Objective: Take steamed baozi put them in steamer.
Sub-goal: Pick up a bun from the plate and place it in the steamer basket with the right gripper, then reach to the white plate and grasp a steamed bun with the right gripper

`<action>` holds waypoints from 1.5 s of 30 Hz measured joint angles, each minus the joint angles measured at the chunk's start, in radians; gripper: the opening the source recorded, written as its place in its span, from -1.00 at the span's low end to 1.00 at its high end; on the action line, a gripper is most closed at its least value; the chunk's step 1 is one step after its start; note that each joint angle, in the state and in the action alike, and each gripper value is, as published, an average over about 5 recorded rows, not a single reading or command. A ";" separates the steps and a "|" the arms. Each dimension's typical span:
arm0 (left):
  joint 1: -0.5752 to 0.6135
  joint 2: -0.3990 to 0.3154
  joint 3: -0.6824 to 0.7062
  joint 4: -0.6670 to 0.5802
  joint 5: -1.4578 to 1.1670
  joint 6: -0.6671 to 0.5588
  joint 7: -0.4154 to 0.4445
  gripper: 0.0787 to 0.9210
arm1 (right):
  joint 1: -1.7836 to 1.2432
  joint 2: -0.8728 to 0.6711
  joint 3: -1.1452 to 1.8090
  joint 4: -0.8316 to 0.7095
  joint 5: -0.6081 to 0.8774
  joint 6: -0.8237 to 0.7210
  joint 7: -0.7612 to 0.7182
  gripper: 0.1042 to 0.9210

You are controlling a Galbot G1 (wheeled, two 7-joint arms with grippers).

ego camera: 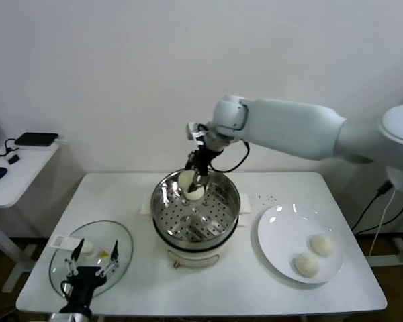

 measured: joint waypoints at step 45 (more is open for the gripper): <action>0.005 0.001 -0.004 0.009 -0.001 -0.007 -0.001 0.77 | -0.113 0.043 0.030 -0.001 -0.054 0.012 0.027 0.76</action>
